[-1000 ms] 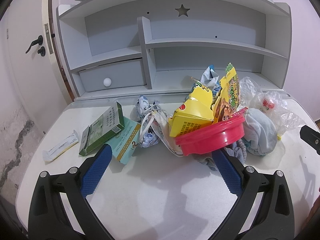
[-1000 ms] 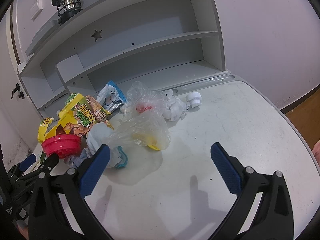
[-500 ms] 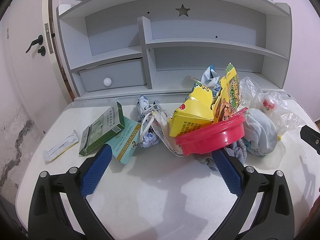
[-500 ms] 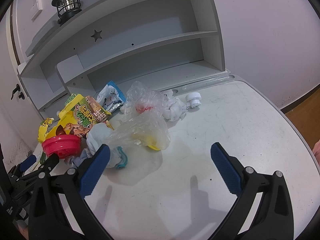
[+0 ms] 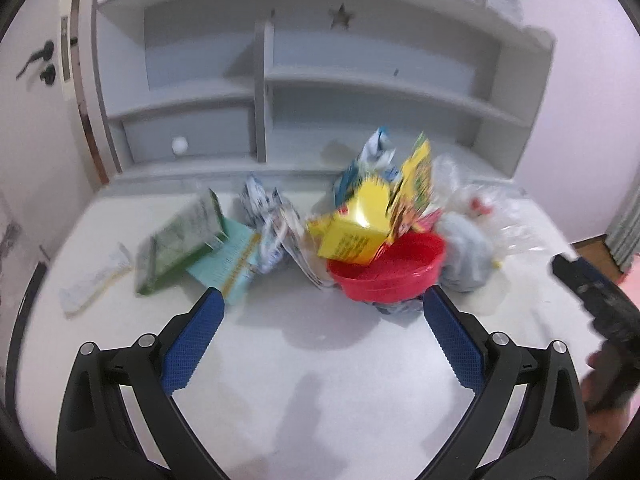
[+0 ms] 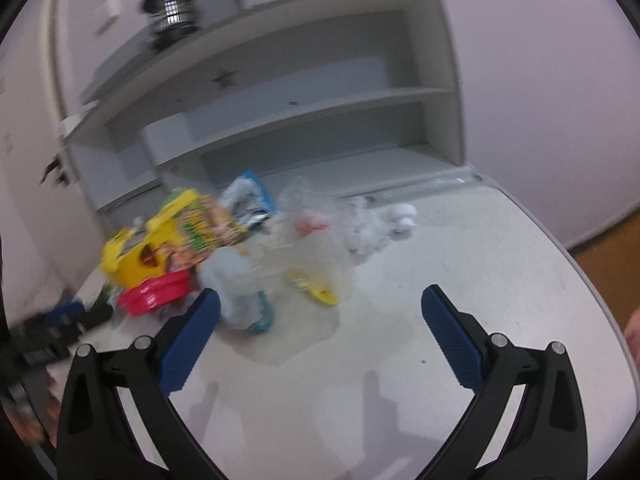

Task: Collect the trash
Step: 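Grasp the clear plastic bag with the right tool while the left tool grasps the yellow snack box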

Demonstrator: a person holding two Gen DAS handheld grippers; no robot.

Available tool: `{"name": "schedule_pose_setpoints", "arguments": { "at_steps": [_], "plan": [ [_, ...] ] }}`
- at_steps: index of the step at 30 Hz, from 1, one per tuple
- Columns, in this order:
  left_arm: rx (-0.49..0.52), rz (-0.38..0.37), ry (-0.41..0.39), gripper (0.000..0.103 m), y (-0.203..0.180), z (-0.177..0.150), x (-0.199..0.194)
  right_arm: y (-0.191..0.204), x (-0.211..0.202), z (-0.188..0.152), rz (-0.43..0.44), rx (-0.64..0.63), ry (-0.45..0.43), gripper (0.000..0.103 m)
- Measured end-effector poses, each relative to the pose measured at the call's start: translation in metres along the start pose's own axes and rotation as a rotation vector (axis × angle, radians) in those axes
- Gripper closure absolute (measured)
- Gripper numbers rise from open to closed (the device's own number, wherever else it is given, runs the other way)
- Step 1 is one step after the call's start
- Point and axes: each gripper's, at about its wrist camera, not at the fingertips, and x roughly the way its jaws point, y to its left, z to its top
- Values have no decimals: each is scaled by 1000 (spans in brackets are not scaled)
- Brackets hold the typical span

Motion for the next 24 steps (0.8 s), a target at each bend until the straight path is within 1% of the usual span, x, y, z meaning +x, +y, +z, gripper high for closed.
{"name": "schedule_pose_setpoints", "arguments": {
  "at_steps": [2,3,4,7,10,12,14,18,20,22,24],
  "plan": [
    [36,-12,-32,6,3,-3,-17,8,-4,0,47,-41,1,6],
    [61,-22,-41,6,4,-6,-23,12,-5,0,86,-66,4,6],
    [73,-30,-41,6,4,-8,-25,16,-5,1,105,-86,14,6],
    [106,-83,-8,6,4,-13,-24,24,0,4,99,-127,41,6],
    [106,-53,6,6,4,-3,-13,24,1,6,73,-146,44,6],
    [99,-55,6,6,7,9,-8,18,2,9,48,-140,47,6],
    [114,-57,-11,6,1,26,-3,10,4,13,22,-132,52,6],
    [213,-35,-27,6,-20,55,16,-5,12,22,-28,-127,70,6],
    [265,-24,3,6,-33,67,33,-10,18,28,-41,-116,82,6],
    [300,-53,45,6,-45,71,49,-11,21,34,-14,-101,93,6],
    [333,-65,66,6,-55,72,60,-8,25,40,4,-99,95,6]
  ]
}}
